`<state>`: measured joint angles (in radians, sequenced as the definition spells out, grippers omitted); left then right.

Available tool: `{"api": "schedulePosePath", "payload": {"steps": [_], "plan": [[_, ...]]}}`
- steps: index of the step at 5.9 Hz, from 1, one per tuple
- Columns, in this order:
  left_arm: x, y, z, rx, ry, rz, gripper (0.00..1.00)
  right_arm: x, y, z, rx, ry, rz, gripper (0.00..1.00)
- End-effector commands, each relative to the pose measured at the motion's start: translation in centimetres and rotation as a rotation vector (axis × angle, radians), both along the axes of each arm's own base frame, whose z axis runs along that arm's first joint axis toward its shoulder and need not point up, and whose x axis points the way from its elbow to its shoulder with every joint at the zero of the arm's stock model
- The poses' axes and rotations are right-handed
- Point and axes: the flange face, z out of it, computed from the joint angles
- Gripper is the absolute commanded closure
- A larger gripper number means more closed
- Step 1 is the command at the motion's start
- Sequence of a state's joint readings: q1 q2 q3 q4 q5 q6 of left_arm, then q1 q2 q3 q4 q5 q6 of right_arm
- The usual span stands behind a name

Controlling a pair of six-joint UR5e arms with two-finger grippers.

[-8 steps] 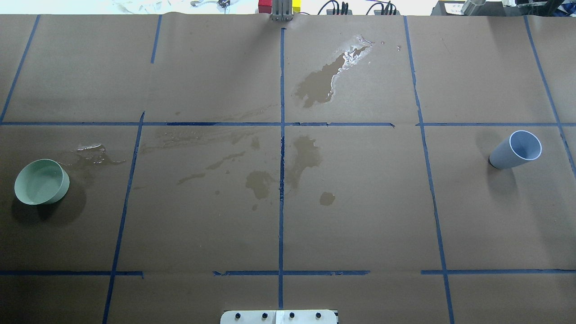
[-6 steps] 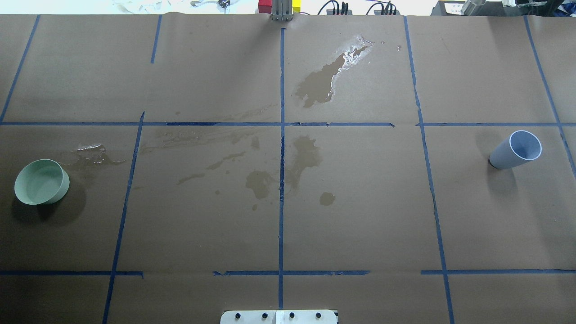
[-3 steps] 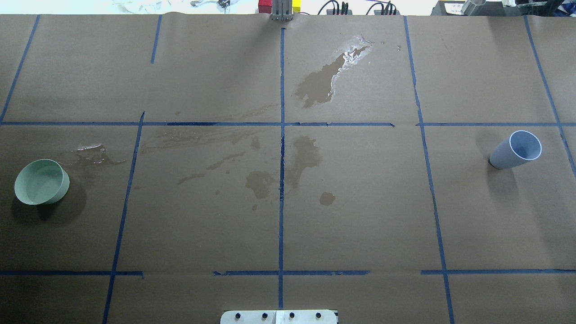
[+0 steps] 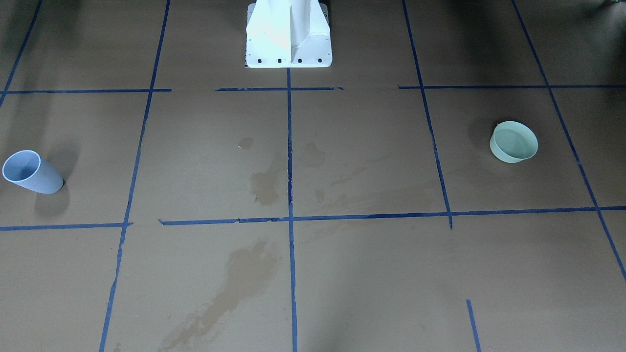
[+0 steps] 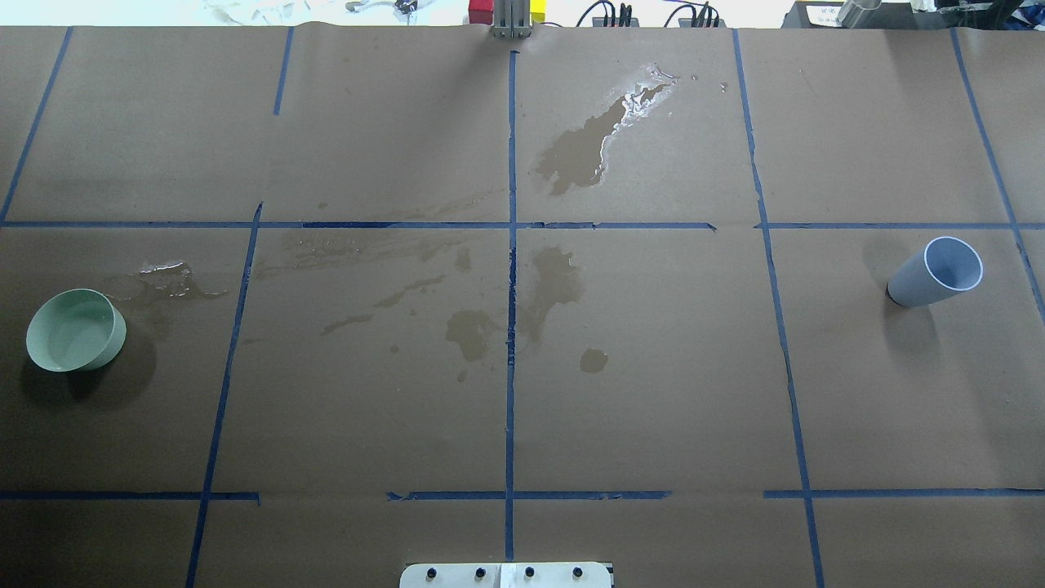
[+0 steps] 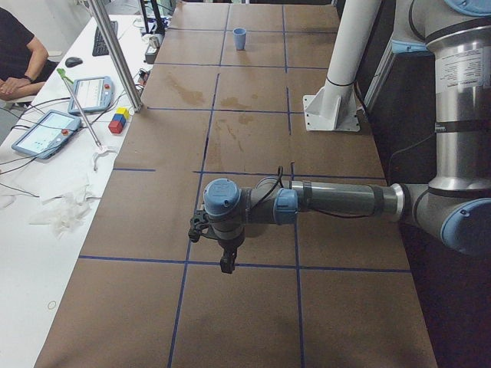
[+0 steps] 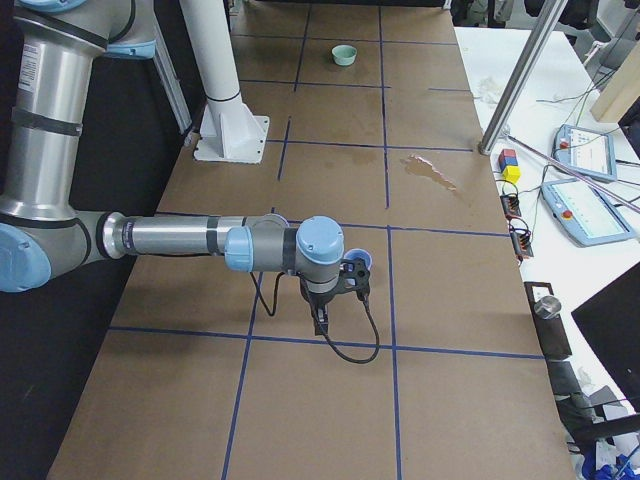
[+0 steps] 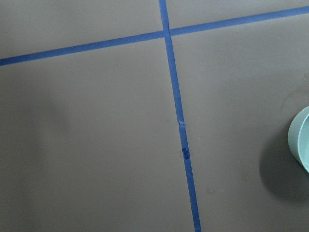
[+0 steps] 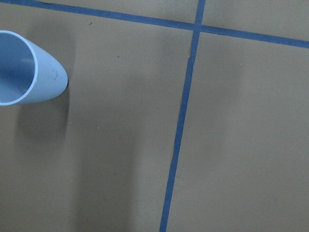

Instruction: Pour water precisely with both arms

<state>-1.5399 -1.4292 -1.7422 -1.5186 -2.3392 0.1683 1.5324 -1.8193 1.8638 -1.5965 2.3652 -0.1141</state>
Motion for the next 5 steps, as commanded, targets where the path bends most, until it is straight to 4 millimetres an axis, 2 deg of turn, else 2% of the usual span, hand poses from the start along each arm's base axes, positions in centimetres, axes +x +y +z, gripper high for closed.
{"api": "schedulePosePath", "payload": {"steps": [1,2,3,4,5], "plan": [[0.1,-0.1,-0.4,0.02,0.002,-0.004,0.0,0.0,0.1,0.0,-0.004,-0.005,0.001,0.0],[0.1,-0.2,-0.5,0.021,0.002,-0.003,0.0,0.0,0.1,0.0,-0.001,-0.005,0.001,0.0],[1.5,-0.6,-0.8,-0.013,0.011,-0.018,0.0,0.0,0.2,0.1,-0.006,-0.008,0.0,0.0],[5.9,-1.5,-2.0,-0.062,0.041,-0.072,0.0,-0.1,0.3,0.2,-0.004,-0.011,0.0,0.0],[9.3,-1.9,-2.7,-0.126,0.057,-0.159,0.0,-0.1,0.3,0.1,-0.002,-0.011,-0.002,0.0]]}}
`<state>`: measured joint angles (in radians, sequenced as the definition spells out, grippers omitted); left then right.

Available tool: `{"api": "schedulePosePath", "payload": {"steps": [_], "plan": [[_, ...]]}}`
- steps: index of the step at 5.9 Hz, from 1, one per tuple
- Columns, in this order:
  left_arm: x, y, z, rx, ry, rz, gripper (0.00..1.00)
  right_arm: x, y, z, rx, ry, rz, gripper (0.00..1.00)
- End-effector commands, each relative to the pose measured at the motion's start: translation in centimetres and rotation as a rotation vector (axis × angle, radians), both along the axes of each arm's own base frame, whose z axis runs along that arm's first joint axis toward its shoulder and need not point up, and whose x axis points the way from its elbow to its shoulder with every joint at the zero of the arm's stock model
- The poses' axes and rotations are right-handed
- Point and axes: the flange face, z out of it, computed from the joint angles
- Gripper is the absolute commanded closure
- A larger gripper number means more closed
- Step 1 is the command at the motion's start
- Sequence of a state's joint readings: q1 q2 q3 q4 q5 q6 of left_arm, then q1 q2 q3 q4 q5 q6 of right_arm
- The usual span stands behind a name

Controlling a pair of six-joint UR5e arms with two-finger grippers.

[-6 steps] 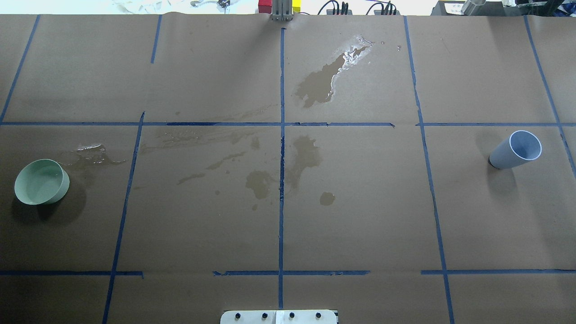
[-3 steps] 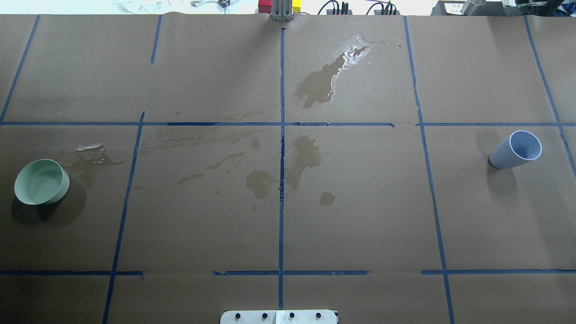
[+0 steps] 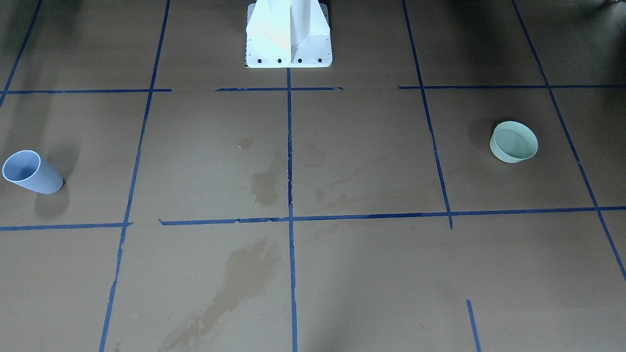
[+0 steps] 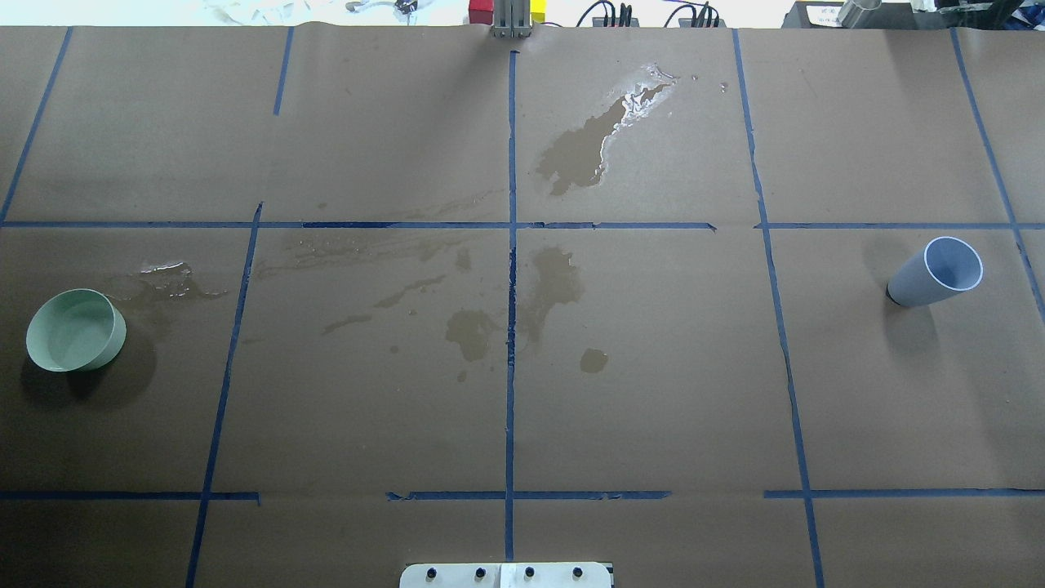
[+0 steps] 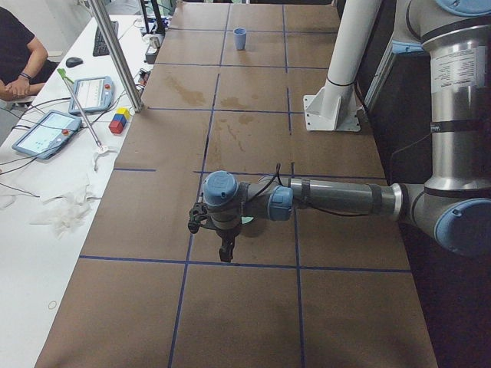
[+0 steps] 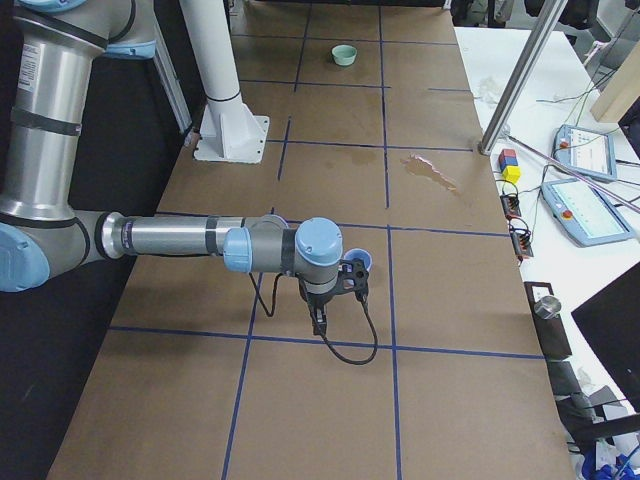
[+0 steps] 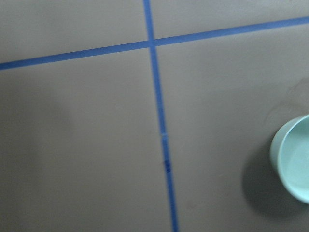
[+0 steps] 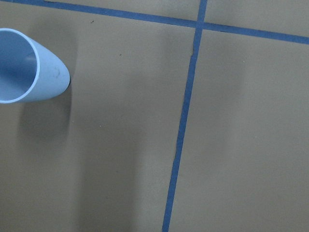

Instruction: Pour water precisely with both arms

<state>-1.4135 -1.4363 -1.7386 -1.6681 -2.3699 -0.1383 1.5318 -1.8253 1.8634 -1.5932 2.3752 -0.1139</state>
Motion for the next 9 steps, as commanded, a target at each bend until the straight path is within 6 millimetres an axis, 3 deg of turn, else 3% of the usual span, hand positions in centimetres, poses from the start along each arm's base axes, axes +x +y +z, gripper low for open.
{"api": "schedulePosePath", "payload": {"steps": [1,3,4,5,6,7,8,9], "plan": [[7.3,0.0,-1.3,-0.078,0.032,-0.079,0.0,-0.5,0.0,0.0,0.002,-0.001,-0.014,0.0],[13.1,0.8,0.5,-0.079,0.037,-0.053,0.0,-1.6,-0.5,-0.6,0.049,-0.005,-0.037,0.0],[15.9,1.5,2.4,-0.086,0.042,-0.053,0.0,-1.9,-0.5,-0.6,0.059,-0.005,-0.048,0.0],[16.2,1.4,3.3,-0.087,0.048,-0.058,0.0,-1.9,-0.5,-0.7,0.062,-0.005,-0.046,0.0],[16.5,1.5,3.2,-0.091,0.053,-0.051,0.07,-1.9,-0.5,-0.7,0.063,-0.005,-0.046,0.0],[17.2,1.8,3.3,-0.094,0.051,-0.037,0.3,-1.9,-0.6,-0.7,0.063,-0.005,-0.047,0.0],[17.2,1.8,3.2,-0.093,0.052,-0.034,0.76,-1.9,-0.6,-0.8,0.064,-0.005,-0.046,0.0],[17.1,1.8,2.9,-0.086,0.06,-0.035,0.97,-1.9,-0.6,-0.8,0.063,-0.007,-0.044,0.0]]}}
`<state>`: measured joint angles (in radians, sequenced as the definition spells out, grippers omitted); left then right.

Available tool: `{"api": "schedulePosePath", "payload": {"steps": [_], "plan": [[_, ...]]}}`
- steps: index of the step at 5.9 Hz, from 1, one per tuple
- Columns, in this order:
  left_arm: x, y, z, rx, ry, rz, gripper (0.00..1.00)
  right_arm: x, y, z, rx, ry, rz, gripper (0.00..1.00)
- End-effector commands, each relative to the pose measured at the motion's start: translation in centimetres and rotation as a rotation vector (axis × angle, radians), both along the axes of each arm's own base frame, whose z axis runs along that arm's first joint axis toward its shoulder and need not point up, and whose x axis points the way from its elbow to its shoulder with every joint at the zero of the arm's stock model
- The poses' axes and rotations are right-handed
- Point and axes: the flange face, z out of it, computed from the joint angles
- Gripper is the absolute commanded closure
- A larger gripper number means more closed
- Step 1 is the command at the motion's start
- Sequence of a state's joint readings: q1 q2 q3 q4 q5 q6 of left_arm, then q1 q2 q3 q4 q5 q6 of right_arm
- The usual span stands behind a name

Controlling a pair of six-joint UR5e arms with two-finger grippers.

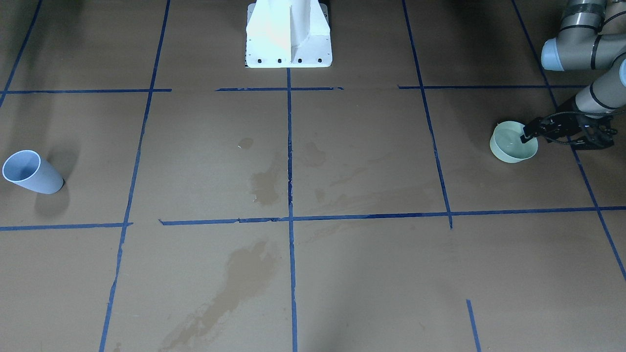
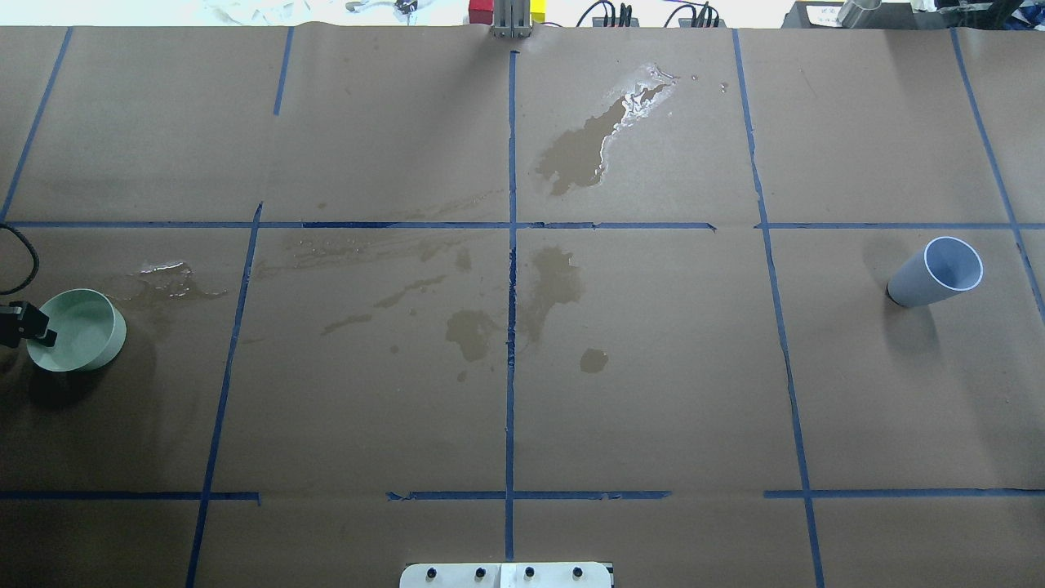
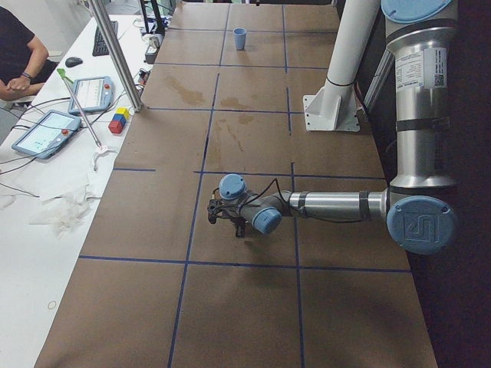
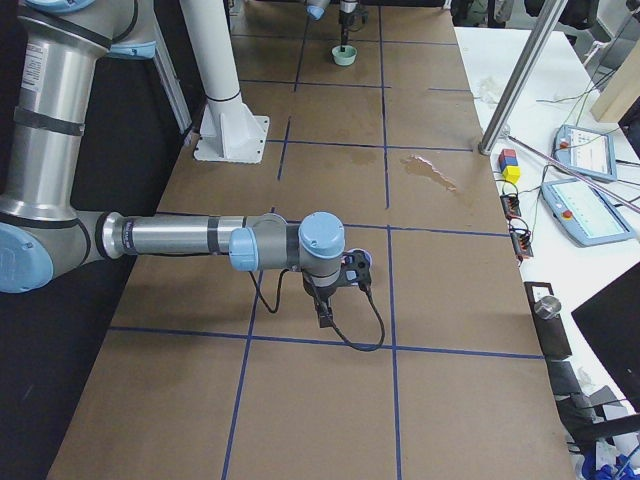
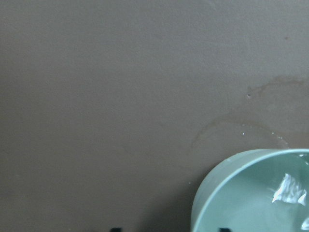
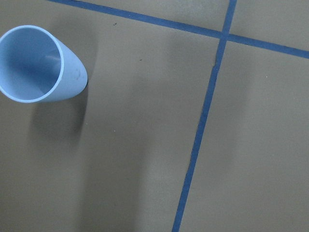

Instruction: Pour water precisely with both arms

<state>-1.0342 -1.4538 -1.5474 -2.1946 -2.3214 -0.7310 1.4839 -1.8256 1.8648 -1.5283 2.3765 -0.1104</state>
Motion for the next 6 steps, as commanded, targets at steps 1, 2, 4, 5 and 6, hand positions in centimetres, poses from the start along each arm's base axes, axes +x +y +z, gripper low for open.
{"api": "schedulePosePath", "payload": {"steps": [1,2,4,5,6], "plan": [[0.1,-0.1,-1.0,0.041,0.031,-0.001,1.0,0.0,0.0,0.0,0.0,-0.001,0.002,0.0],[0.5,-0.7,-2.2,0.032,0.045,-0.022,1.0,0.0,0.1,0.0,0.0,0.0,0.002,0.0],[3.4,-3.5,-8.5,-0.04,0.18,-0.028,1.0,0.0,0.0,-0.2,0.003,-0.002,0.0,0.0],[6.2,-4.9,-12.0,-0.028,0.214,-0.017,1.0,0.0,0.0,-0.2,0.003,-0.002,0.002,0.0],[9.6,-5.5,-15.9,-0.029,0.247,0.0,1.0,0.0,0.0,-0.2,0.002,-0.003,0.003,0.0]]}}
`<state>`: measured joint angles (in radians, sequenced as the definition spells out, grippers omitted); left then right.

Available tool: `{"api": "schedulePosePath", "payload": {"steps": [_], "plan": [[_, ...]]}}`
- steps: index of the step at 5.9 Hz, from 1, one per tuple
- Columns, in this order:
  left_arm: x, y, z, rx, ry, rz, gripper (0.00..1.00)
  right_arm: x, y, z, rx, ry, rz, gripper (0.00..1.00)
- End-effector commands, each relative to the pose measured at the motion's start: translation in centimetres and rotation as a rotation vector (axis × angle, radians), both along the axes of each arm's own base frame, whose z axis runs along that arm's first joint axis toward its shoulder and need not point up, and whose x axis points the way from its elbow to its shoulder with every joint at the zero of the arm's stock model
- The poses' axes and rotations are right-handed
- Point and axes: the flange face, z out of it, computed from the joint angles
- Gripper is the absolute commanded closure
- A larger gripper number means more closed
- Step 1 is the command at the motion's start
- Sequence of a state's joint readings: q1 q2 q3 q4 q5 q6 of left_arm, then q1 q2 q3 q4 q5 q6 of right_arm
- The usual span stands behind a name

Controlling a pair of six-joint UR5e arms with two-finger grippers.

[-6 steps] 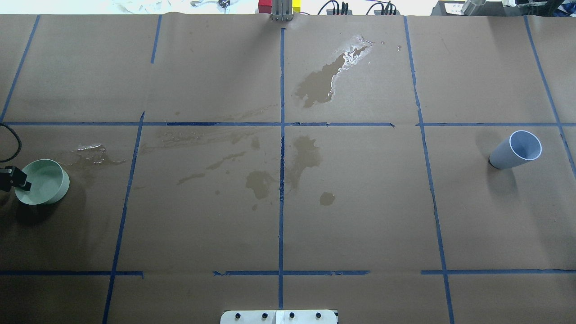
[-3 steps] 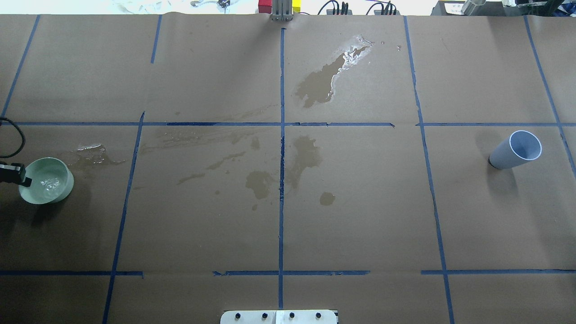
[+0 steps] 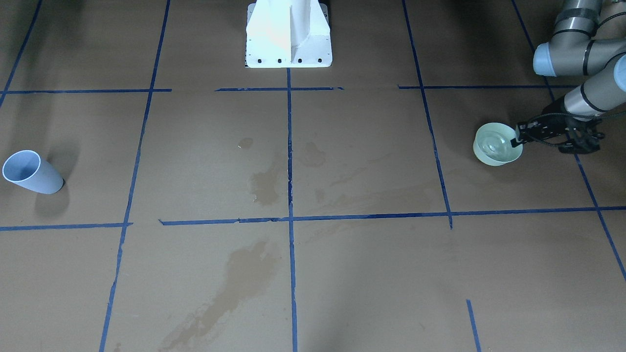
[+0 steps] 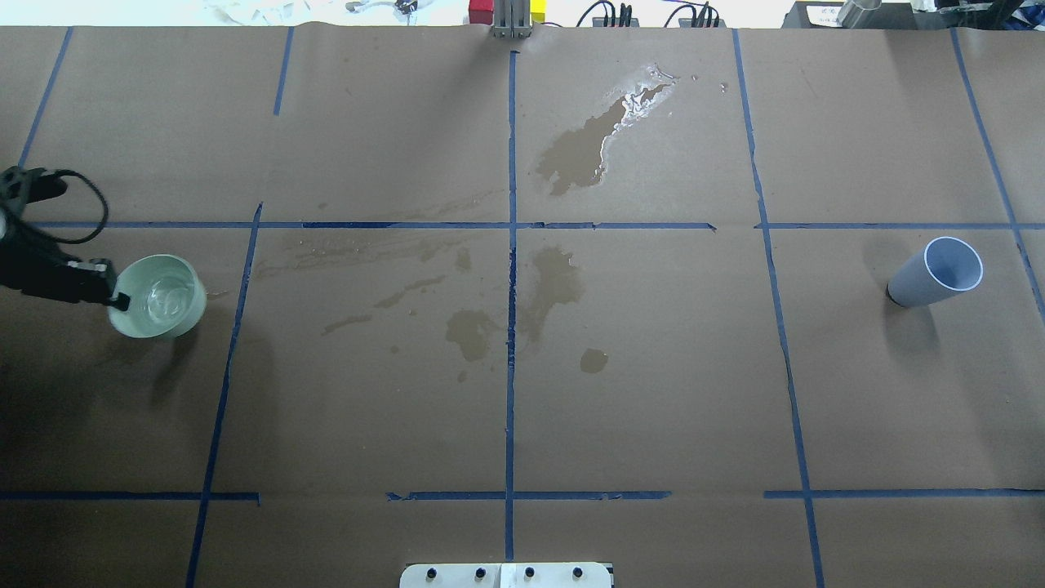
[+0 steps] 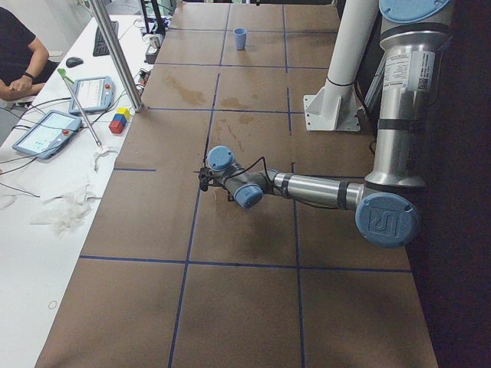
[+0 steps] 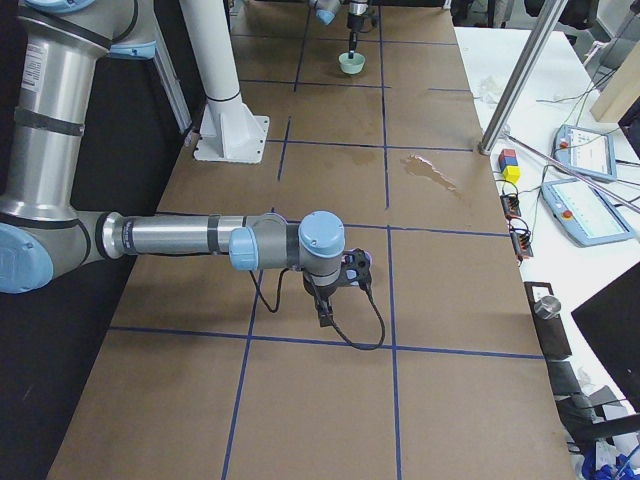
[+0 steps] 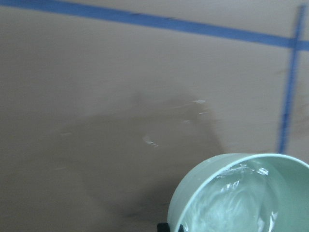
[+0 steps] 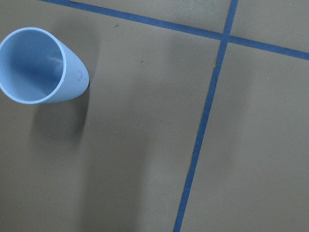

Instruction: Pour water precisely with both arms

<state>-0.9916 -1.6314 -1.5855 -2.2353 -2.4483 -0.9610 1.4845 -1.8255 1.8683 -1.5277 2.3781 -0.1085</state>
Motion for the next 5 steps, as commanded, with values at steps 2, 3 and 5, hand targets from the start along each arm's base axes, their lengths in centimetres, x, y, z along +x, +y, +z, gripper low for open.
{"api": "schedulePosePath", "payload": {"steps": [2,3,5], "plan": [[11.3,-0.6,-12.2,-0.051,0.102,0.04,1.0,-0.1,0.0,-0.2,-0.003,-0.022,-0.002,0.0],[14.6,0.2,-15.1,-0.078,0.118,0.048,1.0,-0.2,0.0,-0.2,-0.002,-0.022,-0.003,0.0],[21.1,-0.3,-22.9,-0.067,0.061,-0.006,1.0,-0.2,0.0,-0.2,0.001,-0.023,-0.004,0.0]]}}
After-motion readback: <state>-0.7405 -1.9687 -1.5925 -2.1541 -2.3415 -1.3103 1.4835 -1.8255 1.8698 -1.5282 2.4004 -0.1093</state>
